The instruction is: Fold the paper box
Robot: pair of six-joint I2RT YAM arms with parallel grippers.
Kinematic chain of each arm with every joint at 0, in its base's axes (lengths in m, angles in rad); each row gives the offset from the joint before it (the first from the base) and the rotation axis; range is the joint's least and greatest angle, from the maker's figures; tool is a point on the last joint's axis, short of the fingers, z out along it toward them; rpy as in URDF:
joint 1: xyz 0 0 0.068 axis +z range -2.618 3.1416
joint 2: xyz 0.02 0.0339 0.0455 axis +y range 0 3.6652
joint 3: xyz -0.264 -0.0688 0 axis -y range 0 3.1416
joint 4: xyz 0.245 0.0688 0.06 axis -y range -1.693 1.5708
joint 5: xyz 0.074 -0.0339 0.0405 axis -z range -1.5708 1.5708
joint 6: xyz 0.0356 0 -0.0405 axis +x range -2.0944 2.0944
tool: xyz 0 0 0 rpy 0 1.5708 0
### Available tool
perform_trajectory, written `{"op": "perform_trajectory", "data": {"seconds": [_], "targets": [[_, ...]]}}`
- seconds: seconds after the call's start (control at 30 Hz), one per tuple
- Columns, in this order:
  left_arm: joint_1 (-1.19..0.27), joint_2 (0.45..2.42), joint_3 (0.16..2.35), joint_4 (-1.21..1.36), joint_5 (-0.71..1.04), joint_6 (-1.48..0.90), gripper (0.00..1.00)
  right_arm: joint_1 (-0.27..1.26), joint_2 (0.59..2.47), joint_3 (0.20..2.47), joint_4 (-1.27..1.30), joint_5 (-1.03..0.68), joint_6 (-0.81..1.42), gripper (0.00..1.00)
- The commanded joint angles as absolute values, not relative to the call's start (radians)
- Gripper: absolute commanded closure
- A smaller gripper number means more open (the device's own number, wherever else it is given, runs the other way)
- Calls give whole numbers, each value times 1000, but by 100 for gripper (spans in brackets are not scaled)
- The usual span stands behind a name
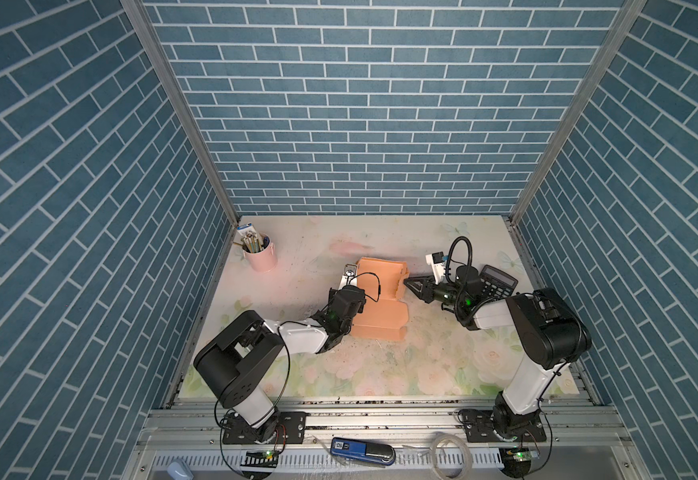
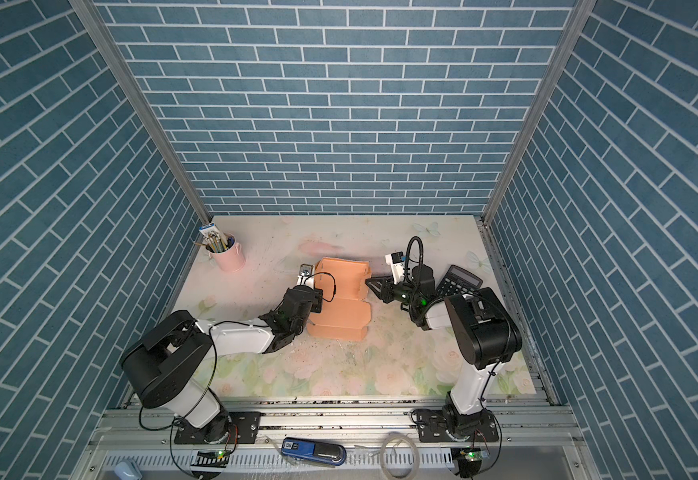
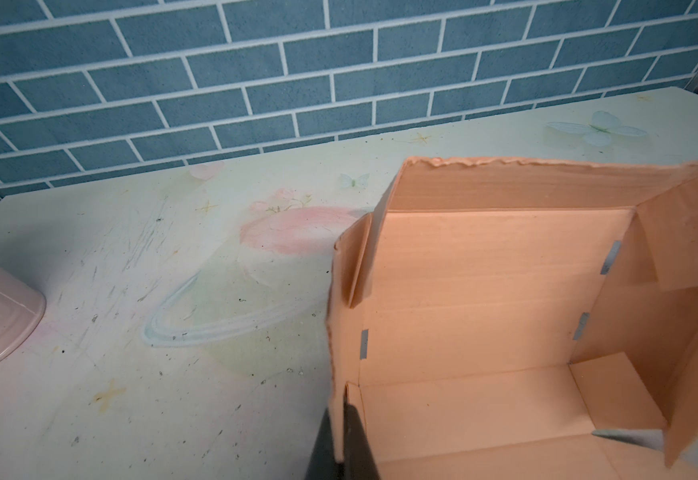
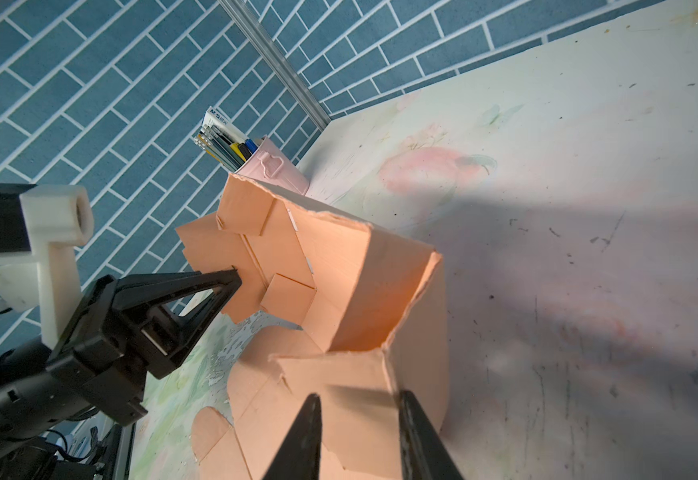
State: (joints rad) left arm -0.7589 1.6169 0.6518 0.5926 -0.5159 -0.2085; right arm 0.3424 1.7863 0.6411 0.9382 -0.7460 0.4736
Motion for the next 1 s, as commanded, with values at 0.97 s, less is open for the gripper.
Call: {"op": "perform_trajectory", "data": {"seconds": [0.97], "targets": [[-765, 1616, 663, 575, -502, -215, 100, 435, 1798, 718, 863, -587, 309, 45]]}}
